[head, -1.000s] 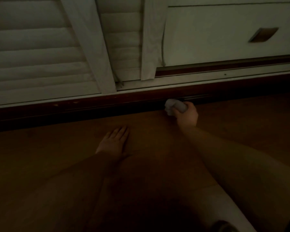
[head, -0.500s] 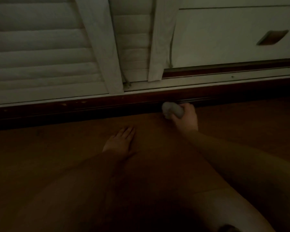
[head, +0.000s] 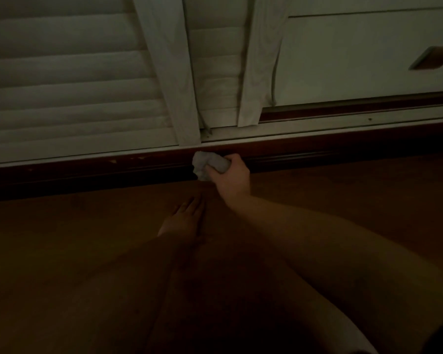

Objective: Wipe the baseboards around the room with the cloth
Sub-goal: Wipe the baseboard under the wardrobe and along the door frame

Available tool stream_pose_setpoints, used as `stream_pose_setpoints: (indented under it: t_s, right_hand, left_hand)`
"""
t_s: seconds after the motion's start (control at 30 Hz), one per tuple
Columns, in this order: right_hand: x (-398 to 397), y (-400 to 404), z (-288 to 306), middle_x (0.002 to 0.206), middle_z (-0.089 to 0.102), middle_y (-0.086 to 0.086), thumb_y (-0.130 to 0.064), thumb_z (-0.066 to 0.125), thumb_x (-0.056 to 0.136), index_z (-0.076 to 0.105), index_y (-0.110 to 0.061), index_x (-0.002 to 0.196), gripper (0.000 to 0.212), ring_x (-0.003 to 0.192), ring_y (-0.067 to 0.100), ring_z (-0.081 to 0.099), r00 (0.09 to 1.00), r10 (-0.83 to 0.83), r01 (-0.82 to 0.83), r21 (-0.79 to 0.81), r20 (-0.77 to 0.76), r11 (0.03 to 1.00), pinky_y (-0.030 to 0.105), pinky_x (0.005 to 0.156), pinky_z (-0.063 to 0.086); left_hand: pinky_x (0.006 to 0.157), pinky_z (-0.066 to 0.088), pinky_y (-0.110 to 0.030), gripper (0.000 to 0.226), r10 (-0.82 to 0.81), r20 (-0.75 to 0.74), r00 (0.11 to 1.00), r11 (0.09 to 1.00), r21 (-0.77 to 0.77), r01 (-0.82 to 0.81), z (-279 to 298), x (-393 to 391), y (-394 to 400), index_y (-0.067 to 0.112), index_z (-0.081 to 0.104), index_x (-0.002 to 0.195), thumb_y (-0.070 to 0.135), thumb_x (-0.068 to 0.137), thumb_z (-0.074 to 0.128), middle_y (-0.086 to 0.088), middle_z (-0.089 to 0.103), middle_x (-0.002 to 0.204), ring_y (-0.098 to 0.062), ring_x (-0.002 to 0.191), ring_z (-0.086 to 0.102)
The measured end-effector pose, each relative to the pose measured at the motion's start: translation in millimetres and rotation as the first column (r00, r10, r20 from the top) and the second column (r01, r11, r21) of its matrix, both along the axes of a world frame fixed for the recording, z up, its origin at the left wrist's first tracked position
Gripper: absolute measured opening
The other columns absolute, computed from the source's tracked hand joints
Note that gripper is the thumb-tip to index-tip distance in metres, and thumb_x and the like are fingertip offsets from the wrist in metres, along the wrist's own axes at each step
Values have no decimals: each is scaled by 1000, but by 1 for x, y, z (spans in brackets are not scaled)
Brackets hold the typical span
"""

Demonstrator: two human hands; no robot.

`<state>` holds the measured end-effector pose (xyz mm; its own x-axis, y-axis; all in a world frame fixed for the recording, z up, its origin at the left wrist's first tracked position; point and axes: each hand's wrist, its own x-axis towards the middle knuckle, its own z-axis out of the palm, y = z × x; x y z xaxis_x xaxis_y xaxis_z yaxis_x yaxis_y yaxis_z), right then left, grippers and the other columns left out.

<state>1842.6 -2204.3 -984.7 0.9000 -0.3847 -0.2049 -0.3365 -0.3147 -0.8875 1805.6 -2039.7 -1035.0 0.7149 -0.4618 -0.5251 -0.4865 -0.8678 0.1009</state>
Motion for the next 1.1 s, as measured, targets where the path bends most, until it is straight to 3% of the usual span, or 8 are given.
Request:
stream_pose_setpoints:
  t_s: [0.2,0.37,0.53,0.63,0.77,0.87,1.0,1.1]
  right_hand:
    - [-13,-83,-6,109,57,-3,-31,78,82,53,-15,122,50,105,13,55,1000,-18,20,-121,11,992,27,82,49]
    - [-22,-161,-2,104,54,-7,-34,79,81,54,-17,118,48,100,10,52,1000,-19,18,-295,-1,955,28,83,46]
    - [-28,-216,4,106,55,-2,-33,79,82,53,-15,121,50,98,12,51,998,-67,57,-371,-13,927,29,80,44]
    - [-30,-232,7,115,58,7,-29,77,84,52,-11,123,49,103,17,54,993,-116,92,-420,-31,903,30,82,43]
    - [-31,-273,32,121,58,16,-26,75,84,51,-6,124,51,110,32,59,977,-170,78,-519,-132,851,34,80,45]
    - [-31,-304,67,119,60,16,-36,78,82,53,-5,126,59,107,31,59,956,-117,-73,-601,-271,796,35,79,45]
    - [-55,-321,96,93,58,-4,-43,80,79,61,-16,115,49,80,11,54,951,-17,-169,-564,-309,808,25,67,42]
    - [-86,-328,86,100,58,-4,-34,78,82,58,-15,126,52,87,11,55,969,-80,-43,-482,-232,875,19,65,42]
  left_hand:
    - [120,6,-46,103,18,-3,1000,1000,24,-18,0,1,-5,23,-13,157,68,89,50,4,-18,164,-19,152,-9]
    - [121,3,-45,102,-67,4,998,997,37,67,3,5,-10,25,-14,156,73,88,45,5,-20,163,-18,151,-12]
    - [120,6,-45,95,-121,-20,992,993,-11,121,8,7,-29,30,-14,156,63,92,49,8,-17,164,-18,151,-10]
    - [120,6,-46,81,-159,20,987,984,-76,160,12,9,-53,33,-11,156,63,97,36,8,-14,165,-17,152,-7]
    - [120,6,-46,73,-213,107,971,966,-125,225,27,25,-87,32,-10,156,60,100,28,8,-15,164,-16,151,-7]
    - [120,1,-41,70,-244,228,943,951,-137,279,34,36,-108,29,-9,156,58,102,23,6,-14,165,-15,151,-10]
    - [119,1,-42,72,-224,220,949,950,-169,263,36,34,-129,28,-10,156,60,101,23,5,-15,164,-16,151,-11]
    - [119,0,-42,78,-245,209,947,940,-187,284,31,24,-140,27,-11,156,63,99,27,5,-17,164,-16,150,-13]
